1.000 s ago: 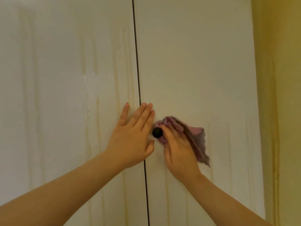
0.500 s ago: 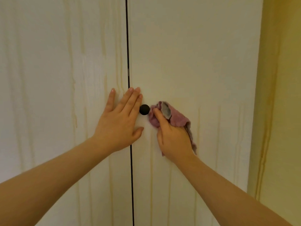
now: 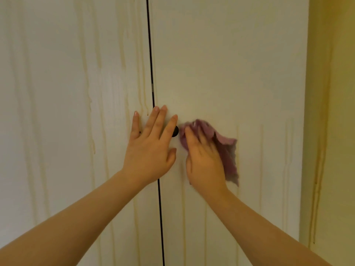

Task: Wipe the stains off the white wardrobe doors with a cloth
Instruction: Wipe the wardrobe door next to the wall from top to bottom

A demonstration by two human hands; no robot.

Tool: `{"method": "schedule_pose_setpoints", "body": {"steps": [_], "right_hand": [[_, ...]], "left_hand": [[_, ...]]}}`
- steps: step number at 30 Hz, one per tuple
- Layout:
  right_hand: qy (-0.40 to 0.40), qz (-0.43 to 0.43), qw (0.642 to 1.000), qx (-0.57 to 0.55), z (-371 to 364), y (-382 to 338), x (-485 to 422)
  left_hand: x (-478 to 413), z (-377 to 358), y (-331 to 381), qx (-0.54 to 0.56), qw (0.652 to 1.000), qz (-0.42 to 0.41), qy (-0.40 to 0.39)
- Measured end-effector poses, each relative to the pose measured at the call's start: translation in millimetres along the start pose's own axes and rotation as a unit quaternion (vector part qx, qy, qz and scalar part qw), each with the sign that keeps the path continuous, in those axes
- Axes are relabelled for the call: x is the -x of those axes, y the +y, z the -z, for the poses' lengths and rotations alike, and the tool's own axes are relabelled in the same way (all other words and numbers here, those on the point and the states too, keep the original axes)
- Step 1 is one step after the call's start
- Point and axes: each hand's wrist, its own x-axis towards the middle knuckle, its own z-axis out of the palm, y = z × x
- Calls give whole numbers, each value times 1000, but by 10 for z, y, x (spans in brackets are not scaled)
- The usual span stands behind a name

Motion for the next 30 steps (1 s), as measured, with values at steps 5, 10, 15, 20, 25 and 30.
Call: {"method": "schedule_pose_setpoints", "body": {"steps": [5,10,15,20,25,30], "right_hand": [[-73,80,994,18,67,95,490],[-62,-75,995,23,121,291,-153],[-87,-9,995,41,105,297,694],[-84,-73,994,11,262,523,-71],[-62,-62,995,54,162,568,405],[-46,-90,994,32,270,788,254]], "left_hand": [[22,-16,66,25,999,31,13],[-101,-51,246,15,1000,21,18],[-81,-91,271,5,999,24,21],[-156,-139,386,-13,998,54,40],[-140,-170,386,-54,995,60,57],[-223,-148,598,-64,995,-50,58]]}}
